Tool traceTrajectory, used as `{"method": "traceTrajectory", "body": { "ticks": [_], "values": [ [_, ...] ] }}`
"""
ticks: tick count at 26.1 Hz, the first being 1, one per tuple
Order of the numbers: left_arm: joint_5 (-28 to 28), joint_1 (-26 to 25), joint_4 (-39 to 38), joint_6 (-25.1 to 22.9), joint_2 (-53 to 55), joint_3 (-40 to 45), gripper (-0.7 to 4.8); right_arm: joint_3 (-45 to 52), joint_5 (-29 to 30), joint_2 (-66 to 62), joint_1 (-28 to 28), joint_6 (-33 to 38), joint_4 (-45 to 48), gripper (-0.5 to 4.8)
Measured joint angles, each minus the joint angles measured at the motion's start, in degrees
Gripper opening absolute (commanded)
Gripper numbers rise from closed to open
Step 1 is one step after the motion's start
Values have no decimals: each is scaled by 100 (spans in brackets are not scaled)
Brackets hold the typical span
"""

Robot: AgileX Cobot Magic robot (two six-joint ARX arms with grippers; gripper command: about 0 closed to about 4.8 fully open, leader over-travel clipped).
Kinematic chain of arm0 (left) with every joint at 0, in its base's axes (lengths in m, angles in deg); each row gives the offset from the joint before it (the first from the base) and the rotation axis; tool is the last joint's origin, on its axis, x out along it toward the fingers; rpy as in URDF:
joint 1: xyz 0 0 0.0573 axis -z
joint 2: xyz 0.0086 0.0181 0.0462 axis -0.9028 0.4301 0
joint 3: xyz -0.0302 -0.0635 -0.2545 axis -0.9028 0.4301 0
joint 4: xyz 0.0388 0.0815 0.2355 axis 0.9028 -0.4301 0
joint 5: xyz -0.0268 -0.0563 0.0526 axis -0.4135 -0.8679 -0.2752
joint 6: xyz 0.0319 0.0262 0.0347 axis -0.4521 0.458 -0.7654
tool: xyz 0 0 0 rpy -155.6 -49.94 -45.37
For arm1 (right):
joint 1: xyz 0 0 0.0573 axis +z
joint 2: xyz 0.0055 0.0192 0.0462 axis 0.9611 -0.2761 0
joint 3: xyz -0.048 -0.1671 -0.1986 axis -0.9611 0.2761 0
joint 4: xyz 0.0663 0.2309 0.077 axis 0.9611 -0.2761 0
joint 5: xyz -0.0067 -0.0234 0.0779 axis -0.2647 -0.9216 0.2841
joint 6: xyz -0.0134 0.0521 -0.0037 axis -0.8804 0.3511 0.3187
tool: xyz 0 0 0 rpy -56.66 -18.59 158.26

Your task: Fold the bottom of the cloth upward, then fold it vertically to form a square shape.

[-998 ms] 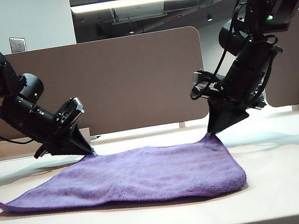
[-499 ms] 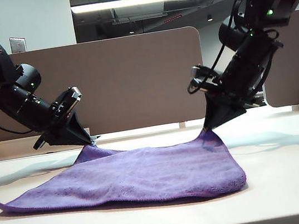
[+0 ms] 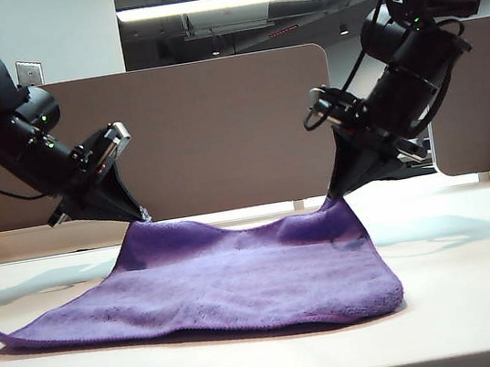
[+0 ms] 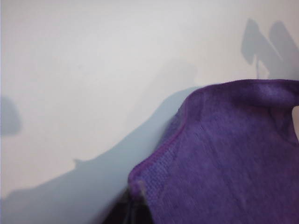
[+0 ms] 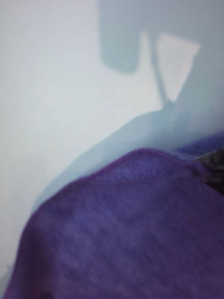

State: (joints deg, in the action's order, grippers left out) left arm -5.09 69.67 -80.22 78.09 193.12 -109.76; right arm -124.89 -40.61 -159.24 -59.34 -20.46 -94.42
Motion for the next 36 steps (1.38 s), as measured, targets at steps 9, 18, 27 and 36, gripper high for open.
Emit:
{"method": "traceTrajectory", "body": {
  "ticks": [9, 18, 27, 36],
  "values": [
    [-81, 2, -809, -352, -343, 9, -6, 0, 328, 380, 13, -262, -431, -2],
    [-240, 2, -1729, -802, -479, 15, -6, 4, 651, 535, 17, -535, -1182, -2],
    [-249, 2, -2505, -1202, -957, 15, -6, 0, 957, 839, 17, -566, -1971, -2],
    [-254, 0, -3346, -1506, -1412, 197, -6, 11, 1445, 839, 157, -758, -2817, -2]
  ]
}}
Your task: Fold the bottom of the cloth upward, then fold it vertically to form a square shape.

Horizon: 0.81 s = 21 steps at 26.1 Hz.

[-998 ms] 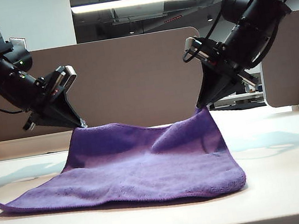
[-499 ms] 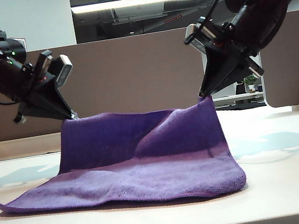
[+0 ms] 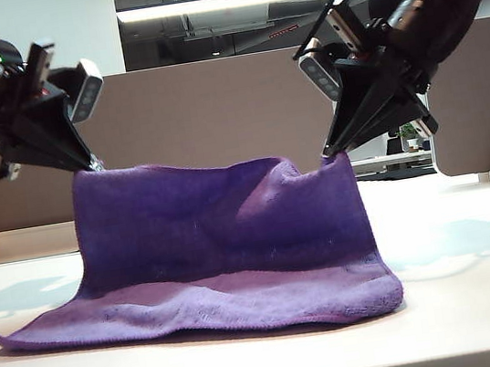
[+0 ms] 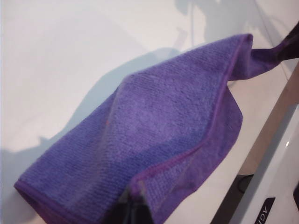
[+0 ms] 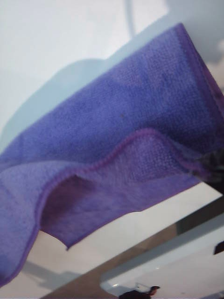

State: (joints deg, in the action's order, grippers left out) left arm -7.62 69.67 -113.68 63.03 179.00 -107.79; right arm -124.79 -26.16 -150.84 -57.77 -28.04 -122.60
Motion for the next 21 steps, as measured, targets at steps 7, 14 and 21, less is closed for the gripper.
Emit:
{"method": "traceTrajectory", "body": {
  "ticks": [7, 14, 21],
  "values": [
    [-22, -2, -11, -9, -549, 527, -6, 0, 22, 68, 50, -343, -555, -2],
    [-57, -2, -17, -9, -927, 1233, -6, 2, 66, 76, 72, -826, -1266, -2],
    [31, -2, -9, -9, -933, 1521, -6, 179, 304, 81, 149, -846, -1432, -2]
  ]
}}
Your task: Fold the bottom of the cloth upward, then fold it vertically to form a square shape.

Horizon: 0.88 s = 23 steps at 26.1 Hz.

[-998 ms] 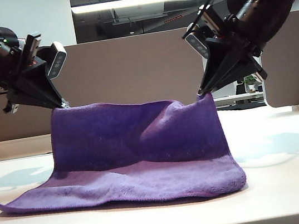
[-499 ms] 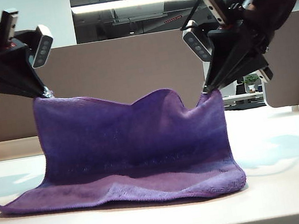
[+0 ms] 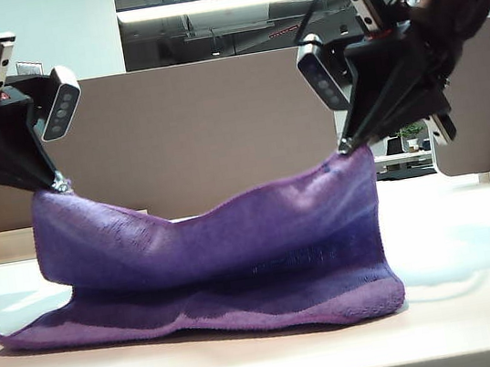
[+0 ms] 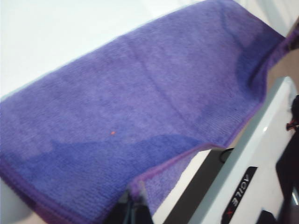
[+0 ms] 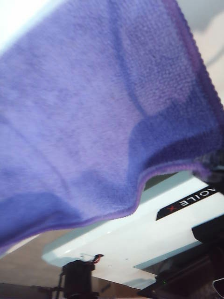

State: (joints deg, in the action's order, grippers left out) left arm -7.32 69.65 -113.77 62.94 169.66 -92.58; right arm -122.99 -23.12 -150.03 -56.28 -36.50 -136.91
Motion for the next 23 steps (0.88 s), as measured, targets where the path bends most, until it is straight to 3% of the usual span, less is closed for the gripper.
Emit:
{"method": "traceTrajectory", "body": {
  "ticks": [11, 17, 21, 22, 23],
  "values": [
    [610, 0, 721, 13, -7, 483, -6, 684, 11, -11, 68, 0, 660, -2],
    [793, 0, 754, 24, -7, 490, 2, 754, 13, -50, 70, 15, 767, -2],
    [787, 0, 669, 22, -7, 490, 94, 857, 11, -57, 68, 17, 782, 7],
    [752, 0, 667, 24, -7, 490, 111, 890, 11, -55, 70, 44, 800, 34],
    [743, 0, 664, 24, -7, 490, 153, 909, 13, -55, 70, 61, 807, 106]
  ]
}}
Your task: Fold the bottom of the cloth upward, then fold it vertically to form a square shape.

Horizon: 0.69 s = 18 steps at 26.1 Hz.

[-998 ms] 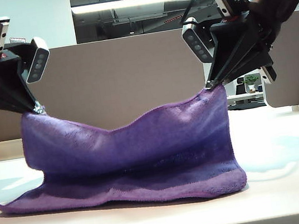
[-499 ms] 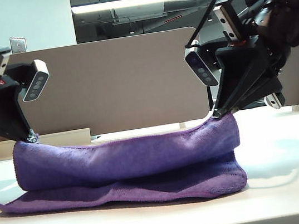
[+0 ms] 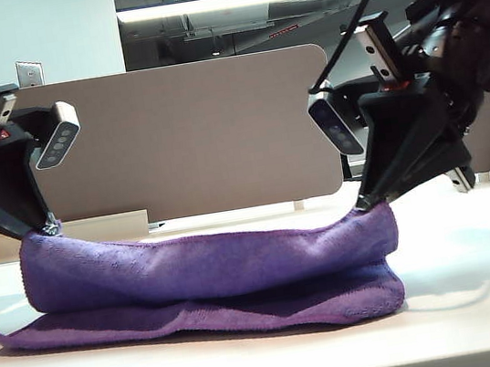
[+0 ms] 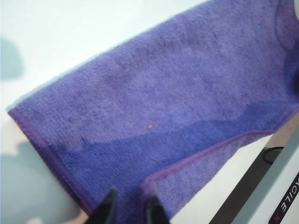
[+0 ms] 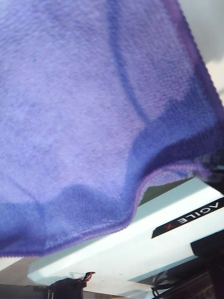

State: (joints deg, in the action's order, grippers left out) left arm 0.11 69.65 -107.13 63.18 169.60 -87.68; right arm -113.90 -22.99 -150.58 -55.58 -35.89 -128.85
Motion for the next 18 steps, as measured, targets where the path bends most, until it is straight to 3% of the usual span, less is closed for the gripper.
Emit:
{"method": "traceTrajectory", "body": {
  "ticks": [3, 6, 8, 10, 18],
  "values": [
    [-275, 0, -81, 0, 0, 2, 254, 42, 2, -2, 0, 39, -13, 160],
    [-597, 0, -81, -2, 0, 2, 257, 44, 2, -2, 0, 70, -26, 165],
    [-599, 0, -83, 0, 0, 2, 358, 44, 2, -2, 0, 85, -61, 172],
    [-603, 0, -94, 0, -2, 2, 408, 44, 2, -2, 0, 90, -66, 172],
    [-610, 0, 96, 0, -776, -2, 394, 44, -444, -2, -20, 269, 63, 172]
  ]
}}
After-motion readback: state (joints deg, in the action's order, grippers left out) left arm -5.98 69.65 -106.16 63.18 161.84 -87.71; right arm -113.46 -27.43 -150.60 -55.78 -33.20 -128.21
